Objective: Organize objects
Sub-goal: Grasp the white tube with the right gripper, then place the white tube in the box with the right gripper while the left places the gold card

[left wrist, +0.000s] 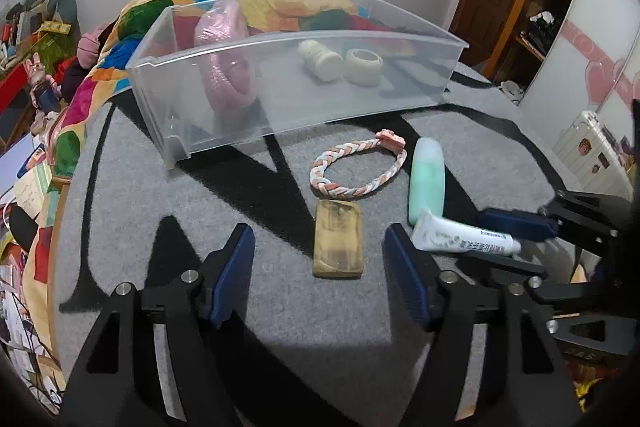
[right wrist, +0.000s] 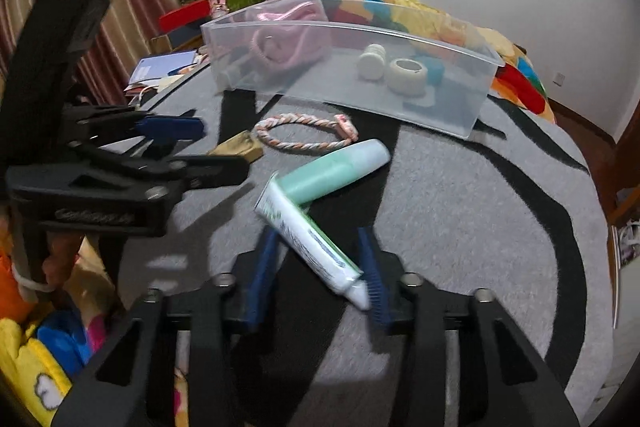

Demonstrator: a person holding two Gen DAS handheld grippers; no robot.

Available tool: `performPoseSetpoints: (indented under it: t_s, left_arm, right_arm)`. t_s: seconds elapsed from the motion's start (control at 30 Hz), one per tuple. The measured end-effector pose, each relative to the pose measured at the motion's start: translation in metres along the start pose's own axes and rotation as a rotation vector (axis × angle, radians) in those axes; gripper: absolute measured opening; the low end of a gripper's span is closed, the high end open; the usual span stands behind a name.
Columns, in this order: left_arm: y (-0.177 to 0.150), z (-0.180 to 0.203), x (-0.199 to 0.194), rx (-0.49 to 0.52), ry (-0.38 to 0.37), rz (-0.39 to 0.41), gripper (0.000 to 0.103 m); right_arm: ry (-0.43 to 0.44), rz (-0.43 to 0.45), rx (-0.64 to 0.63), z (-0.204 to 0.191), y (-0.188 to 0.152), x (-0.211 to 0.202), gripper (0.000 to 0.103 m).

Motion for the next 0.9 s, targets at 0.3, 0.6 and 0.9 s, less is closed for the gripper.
performPoseSetpoints:
  t_s: [0.3,0.6,0.9]
  left_arm:
    - [-0.002,0.006,-0.003,0.023,0.014,0.050,0.023]
    - [0.013,-0.001,-0.023,-0.016,-0.016,0.090,0.023]
    - [0.060,-0.010,-0.048,-0.033,-0.003,0.193,0.023]
  right_arm:
    - [0.015,0.034,-0.015,-0.015,-0.008,-0.014,0.014]
    - [0.007,0.118,0.032,-0.006,0.018,-0.030,0.014]
    - [-0.040,0.220,0.091,0.029,0.075,-0.044,0.014]
Point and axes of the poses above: each gripper's, at about its wrist camera, not at the fingertips, and x roughly the way its jaws point, z to its right, y to its top, the point moved 7 cm from there along x, roughly the way its jaws point, and after that the axes turned 9 degrees about y, right-handed, at the moved point
